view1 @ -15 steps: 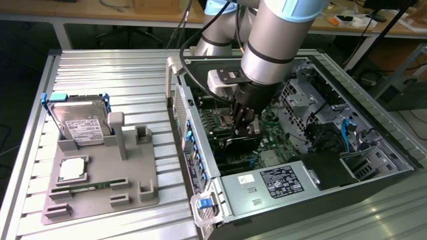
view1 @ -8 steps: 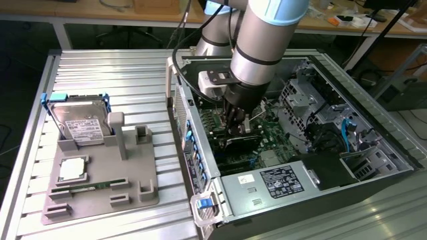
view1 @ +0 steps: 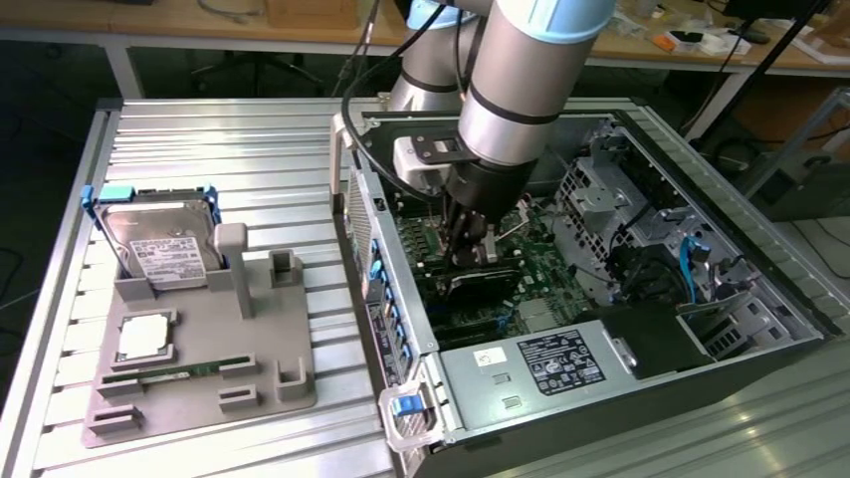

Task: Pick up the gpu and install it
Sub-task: 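Press down on the gpu until it lock into place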

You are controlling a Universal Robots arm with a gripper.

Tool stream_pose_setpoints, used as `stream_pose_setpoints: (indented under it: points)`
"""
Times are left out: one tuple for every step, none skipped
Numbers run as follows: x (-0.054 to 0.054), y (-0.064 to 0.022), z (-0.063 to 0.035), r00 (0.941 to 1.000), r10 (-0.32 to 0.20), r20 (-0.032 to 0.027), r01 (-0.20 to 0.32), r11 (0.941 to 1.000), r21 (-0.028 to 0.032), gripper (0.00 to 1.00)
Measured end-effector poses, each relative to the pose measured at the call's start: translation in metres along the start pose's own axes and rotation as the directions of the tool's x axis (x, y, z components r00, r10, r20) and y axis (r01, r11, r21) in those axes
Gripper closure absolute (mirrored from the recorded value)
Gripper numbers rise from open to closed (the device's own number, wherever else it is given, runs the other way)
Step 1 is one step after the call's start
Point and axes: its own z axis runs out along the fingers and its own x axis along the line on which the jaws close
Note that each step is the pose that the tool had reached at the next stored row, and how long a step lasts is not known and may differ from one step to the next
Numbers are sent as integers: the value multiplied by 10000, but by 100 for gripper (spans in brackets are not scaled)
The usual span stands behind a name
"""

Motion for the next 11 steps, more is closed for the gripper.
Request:
stream_pose_setpoints:
  points:
    - [0, 0, 3, 10000, 0, 0, 0, 10000, -1, 89]
    - [1, -1, 10, 10000, -1, 0, 1, 10000, -1, 89]
    - [2, 0, 22, 10000, -1, -1, 1, 10000, -1, 89]
    - [2, 0, 37, 10000, -1, 0, 1, 10000, -1, 89]
    - [3, 0, 63, 10000, -1, -10, 1, 10000, -7, 89]
    - [4, 0, 79, 10000, -2, -18, 2, 10000, -10, 89]
    - [1, -1, 97, 10000, -1, 10, 1, 10000, 4, 89]
    - [2, -1, 96, 10000, -1, 20, 1, 10000, 4, 89]
    - [2, -1, 67, 10000, -1, 27, 1, 10000, 0, 89]
    - [2, 0, 22, 10000, 0, 26, 0, 10000, -6, 89]
    - [1, 0, -21, 10000, 3, 40, -3, 10000, -4, 89]
